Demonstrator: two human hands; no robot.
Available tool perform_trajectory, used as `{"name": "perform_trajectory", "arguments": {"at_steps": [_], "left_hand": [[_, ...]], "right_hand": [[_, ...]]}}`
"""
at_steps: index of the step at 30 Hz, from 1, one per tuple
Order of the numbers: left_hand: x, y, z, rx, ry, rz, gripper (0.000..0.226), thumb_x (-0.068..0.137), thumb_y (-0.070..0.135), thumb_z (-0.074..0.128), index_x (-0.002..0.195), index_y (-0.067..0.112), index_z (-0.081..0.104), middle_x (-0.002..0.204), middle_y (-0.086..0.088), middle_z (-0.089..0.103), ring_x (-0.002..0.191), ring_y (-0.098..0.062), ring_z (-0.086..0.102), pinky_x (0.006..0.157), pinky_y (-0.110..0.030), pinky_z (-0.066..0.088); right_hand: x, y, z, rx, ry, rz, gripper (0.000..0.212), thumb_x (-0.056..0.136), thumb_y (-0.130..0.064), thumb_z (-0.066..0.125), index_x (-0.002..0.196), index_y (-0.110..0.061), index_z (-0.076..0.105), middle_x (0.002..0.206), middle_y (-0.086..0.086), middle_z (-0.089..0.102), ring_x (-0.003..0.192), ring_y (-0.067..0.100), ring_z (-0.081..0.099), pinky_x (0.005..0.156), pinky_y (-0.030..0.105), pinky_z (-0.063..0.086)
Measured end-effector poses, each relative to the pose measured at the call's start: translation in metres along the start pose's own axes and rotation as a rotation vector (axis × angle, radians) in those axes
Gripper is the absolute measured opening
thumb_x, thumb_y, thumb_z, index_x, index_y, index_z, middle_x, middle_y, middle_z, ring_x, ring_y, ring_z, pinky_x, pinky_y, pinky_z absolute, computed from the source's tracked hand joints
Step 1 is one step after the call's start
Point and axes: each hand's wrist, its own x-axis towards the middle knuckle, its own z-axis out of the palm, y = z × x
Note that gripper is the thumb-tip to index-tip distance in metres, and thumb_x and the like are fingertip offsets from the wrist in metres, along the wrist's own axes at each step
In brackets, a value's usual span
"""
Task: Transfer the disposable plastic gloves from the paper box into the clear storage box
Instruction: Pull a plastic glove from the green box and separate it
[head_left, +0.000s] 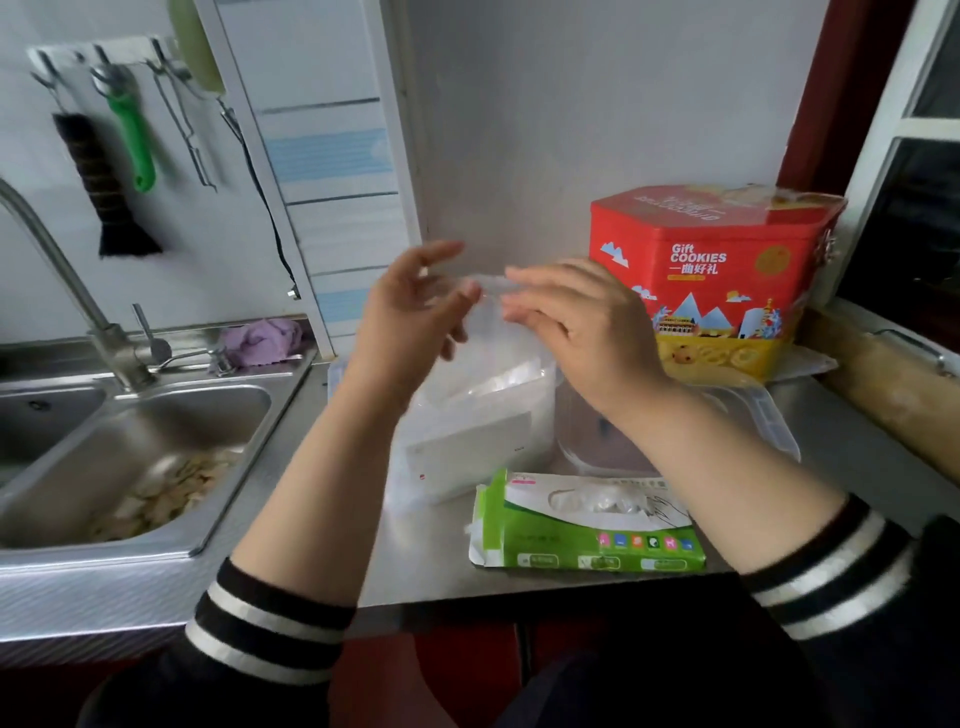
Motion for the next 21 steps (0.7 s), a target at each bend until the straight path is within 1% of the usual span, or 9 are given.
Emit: {"name": "perform_trajectory", "arguments": {"at_steps": [2,3,7,8,10,13,15,18,21], "left_hand": [[0.018,-0.006,-0.023,0.264,0.05,0.036,0.027,0.089,0.008,0.065,0.108,0.024,0.054,0.083,-0.001,0.069,0.043,-0.006,0.048,0.044,-0.018,0.039],[0.024,-0.014,-0.032,0.389,0.025,0.024,0.025,0.089,0.008,0.065,0.106,0.023,0.052,0.084,0.0,0.069,0.043,-0.007,0.05,0.045,-0.019,0.04],[0.037,-0.056,-0.061,0.9,-0.169,-0.037,0.022,0.087,0.014,0.066,0.09,0.022,0.045,0.089,0.0,0.068,0.078,-0.025,0.059,0.068,-0.033,0.046],[0.038,-0.064,-0.062,1.005,-0.236,-0.049,0.02,0.087,0.013,0.065,0.086,0.022,0.047,0.092,-0.001,0.067,0.084,-0.027,0.06,0.073,-0.035,0.048],[0.038,-0.075,-0.062,1.18,-0.39,-0.075,0.021,0.089,0.009,0.059,0.08,0.028,0.053,0.096,0.001,0.067,0.093,-0.025,0.061,0.078,-0.033,0.049],[0.04,-0.083,-0.058,1.403,-0.63,-0.126,0.024,0.093,0.015,0.054,0.1,0.033,0.067,0.113,0.007,0.065,0.105,-0.02,0.06,0.091,-0.034,0.049],[0.042,-0.082,-0.055,1.482,-0.768,-0.168,0.025,0.095,0.029,0.056,0.118,0.025,0.065,0.123,0.006,0.063,0.113,-0.02,0.058,0.099,-0.037,0.046],[0.044,-0.075,-0.054,1.534,-0.87,-0.229,0.042,0.094,0.041,0.056,0.13,0.02,0.057,0.134,0.0,0.055,0.124,-0.024,0.05,0.106,-0.038,0.039],[0.043,-0.069,-0.055,1.554,-0.858,-0.218,0.041,0.092,0.04,0.059,0.131,0.027,0.055,0.14,-0.005,0.039,0.131,-0.028,0.035,0.108,-0.043,0.035]], "right_hand": [[0.017,-0.001,0.025,-0.043,-0.064,-0.044,0.023,0.087,-0.027,0.061,0.089,-0.011,0.077,0.1,0.005,0.073,0.09,0.028,0.064,0.077,0.031,0.051],[0.022,-0.001,0.036,-0.051,-0.174,-0.024,0.023,0.088,-0.027,0.06,0.092,-0.012,0.076,0.099,0.005,0.073,0.092,0.029,0.064,0.077,0.033,0.051],[0.027,0.005,0.078,-0.162,-0.876,0.25,0.026,0.093,-0.04,0.056,0.114,-0.031,0.068,0.118,0.001,0.063,0.112,0.023,0.056,0.093,0.038,0.045],[0.025,0.007,0.087,-0.149,-1.018,0.282,0.028,0.091,-0.043,0.059,0.115,-0.031,0.067,0.12,0.001,0.062,0.114,0.022,0.056,0.096,0.038,0.045],[0.022,0.009,0.103,-0.013,-1.213,0.369,0.028,0.09,-0.032,0.064,0.117,-0.022,0.067,0.122,0.001,0.063,0.114,0.021,0.058,0.098,0.036,0.046],[0.021,0.008,0.113,0.011,-1.432,0.411,0.032,0.093,-0.021,0.061,0.124,-0.017,0.063,0.126,0.0,0.061,0.115,0.021,0.056,0.1,0.03,0.043],[0.022,0.01,0.113,-0.032,-1.468,0.39,0.033,0.094,-0.021,0.059,0.126,-0.019,0.061,0.128,0.0,0.059,0.115,0.02,0.055,0.102,0.032,0.043],[0.025,0.011,0.108,-0.032,-1.412,0.434,0.033,0.094,-0.013,0.056,0.127,-0.016,0.06,0.13,0.003,0.059,0.114,0.02,0.056,0.099,0.03,0.045],[0.035,0.011,0.083,-0.066,-1.294,0.514,0.031,0.091,-0.026,0.064,0.119,-0.014,0.066,0.116,0.004,0.067,0.092,0.018,0.063,0.079,0.027,0.048]]}}
